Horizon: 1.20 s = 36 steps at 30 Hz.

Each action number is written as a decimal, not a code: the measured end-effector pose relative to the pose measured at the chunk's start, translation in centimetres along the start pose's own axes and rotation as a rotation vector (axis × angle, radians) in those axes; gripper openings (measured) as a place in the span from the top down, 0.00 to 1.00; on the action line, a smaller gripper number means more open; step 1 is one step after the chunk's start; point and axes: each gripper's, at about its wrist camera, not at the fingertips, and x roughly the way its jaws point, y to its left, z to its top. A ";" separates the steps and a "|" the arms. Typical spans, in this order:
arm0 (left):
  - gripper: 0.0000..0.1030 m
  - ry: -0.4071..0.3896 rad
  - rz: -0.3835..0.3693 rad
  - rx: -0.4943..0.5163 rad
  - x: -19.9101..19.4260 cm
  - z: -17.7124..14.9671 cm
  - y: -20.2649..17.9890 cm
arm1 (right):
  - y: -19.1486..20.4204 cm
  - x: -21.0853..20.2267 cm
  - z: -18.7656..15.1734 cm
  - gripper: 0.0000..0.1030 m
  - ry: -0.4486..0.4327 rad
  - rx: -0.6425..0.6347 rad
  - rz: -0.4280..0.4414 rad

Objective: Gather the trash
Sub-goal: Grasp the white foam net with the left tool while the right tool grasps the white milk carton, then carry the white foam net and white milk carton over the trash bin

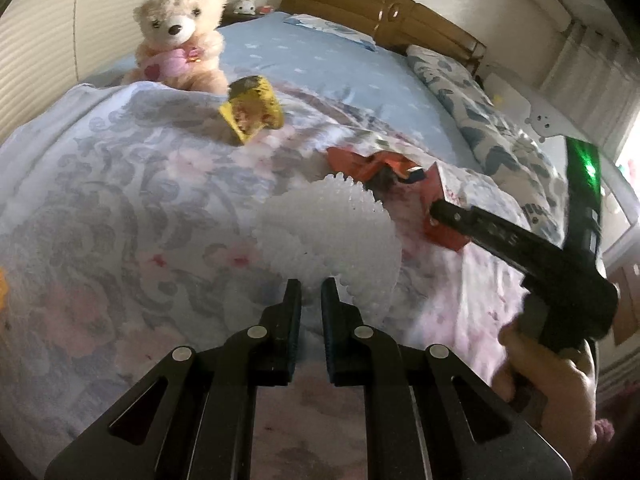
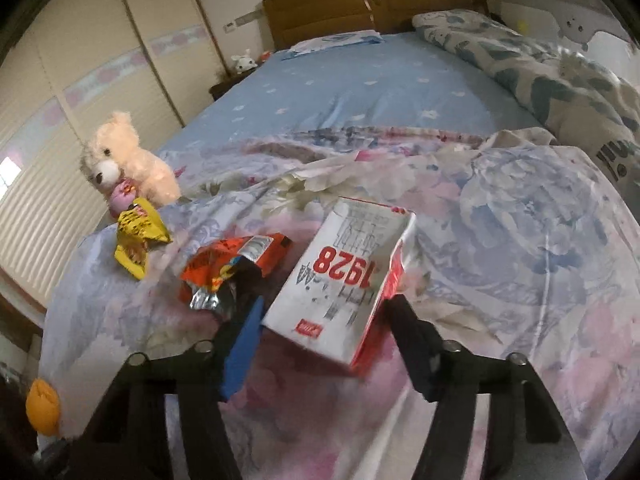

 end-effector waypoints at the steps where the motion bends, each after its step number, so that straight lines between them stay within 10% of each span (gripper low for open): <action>1: 0.91 -0.001 -0.005 0.006 -0.1 -0.1 -0.4 | -0.1 -0.4 0.0 0.49 0.001 -0.007 0.008; 8: 0.91 0.010 -0.050 0.039 -0.7 -2.2 -3.1 | -3.4 -6.8 -3.2 0.50 0.048 -0.058 0.134; 19: 0.91 0.029 -0.036 0.027 -1.8 -5.1 -4.5 | -6.9 -8.6 -6.0 0.32 0.059 0.058 0.094; 36: 0.91 0.047 -0.091 0.142 -2.7 -7.8 -12.5 | -10.8 -13.3 -7.7 0.46 -0.011 0.068 0.083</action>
